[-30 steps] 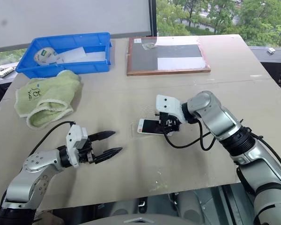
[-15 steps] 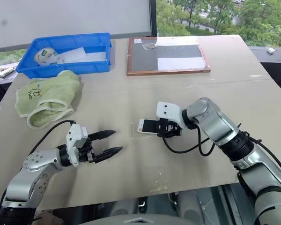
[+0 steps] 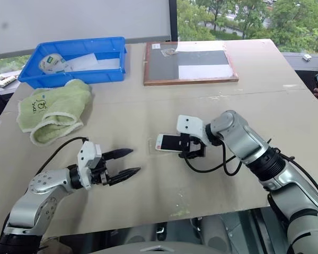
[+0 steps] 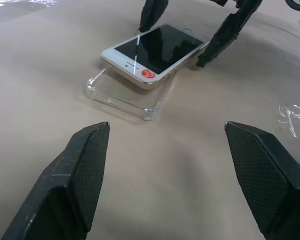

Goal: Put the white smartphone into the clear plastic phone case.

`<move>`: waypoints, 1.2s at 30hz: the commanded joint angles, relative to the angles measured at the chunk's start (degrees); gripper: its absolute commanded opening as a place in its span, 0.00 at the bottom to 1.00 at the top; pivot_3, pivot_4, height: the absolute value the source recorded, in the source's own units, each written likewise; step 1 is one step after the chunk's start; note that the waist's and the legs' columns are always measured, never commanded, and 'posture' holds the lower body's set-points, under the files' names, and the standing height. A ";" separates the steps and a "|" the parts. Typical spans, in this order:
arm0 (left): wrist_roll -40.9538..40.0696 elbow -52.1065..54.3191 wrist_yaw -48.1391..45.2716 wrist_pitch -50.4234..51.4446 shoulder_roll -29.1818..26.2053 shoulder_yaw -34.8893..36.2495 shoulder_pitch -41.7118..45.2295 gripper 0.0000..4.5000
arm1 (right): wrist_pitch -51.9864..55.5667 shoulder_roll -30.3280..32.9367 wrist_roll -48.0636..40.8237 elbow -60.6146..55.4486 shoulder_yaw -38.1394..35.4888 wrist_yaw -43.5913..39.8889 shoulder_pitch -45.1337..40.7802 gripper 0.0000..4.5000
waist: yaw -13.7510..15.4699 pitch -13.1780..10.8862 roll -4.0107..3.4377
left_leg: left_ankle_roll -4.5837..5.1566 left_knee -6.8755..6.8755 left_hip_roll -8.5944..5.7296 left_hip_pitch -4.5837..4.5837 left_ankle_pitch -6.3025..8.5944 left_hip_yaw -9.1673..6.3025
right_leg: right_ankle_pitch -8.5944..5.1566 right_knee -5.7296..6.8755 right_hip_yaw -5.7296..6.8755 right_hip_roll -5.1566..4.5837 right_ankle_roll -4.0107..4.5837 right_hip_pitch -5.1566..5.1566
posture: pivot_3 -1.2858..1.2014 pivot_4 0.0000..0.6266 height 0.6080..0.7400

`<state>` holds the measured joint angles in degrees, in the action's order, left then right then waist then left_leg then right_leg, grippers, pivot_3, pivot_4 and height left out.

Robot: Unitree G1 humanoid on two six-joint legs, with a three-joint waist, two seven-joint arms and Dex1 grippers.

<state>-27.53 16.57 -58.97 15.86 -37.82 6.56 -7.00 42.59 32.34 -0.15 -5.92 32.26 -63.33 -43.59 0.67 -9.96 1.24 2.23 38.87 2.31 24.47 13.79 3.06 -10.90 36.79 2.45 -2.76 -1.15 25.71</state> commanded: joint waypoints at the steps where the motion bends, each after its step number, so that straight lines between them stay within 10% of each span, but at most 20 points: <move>1: -0.58 2.05 -0.32 -0.92 -0.40 0.40 -0.10 0.84 | -0.35 0.09 0.47 0.28 0.30 -0.07 0.17 0.82 | 0.00 0.00 0.00 | 0.00 0.00 0.00 -0.01 0.00 0.00 | 0.00 0.00 0.00 0.00 -0.01 0.00 | 0.52 0.24 1.00; 3: -0.59 1.92 -0.36 -0.87 -0.49 0.40 0.09 0.84 | -0.80 0.29 0.58 0.46 0.28 -0.28 0.15 0.65 | -0.01 0.00 0.00 | 0.00 0.00 0.00 -0.01 0.00 0.00 | -0.01 0.00 0.00 0.00 -0.01 0.00 | 0.52 0.24 1.00; 36: 0.49 0.82 -0.27 -3.38 1.24 -0.75 -1.28 0.84 | -13.59 -0.59 11.66 7.44 7.79 -8.08 -7.56 0.65 | -0.09 0.01 -0.02 | -0.01 0.00 0.00 -0.04 0.00 0.04 | 0.08 0.01 -0.01 0.00 0.13 -0.01 | 0.52 0.24 1.00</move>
<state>-27.08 16.58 -58.93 13.82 -36.67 6.00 -7.95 29.77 31.55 9.60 0.99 38.45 -70.85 -50.84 0.58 -9.96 1.22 2.22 38.87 2.31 24.41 13.78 3.10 -10.82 36.80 2.43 -2.75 -1.03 25.69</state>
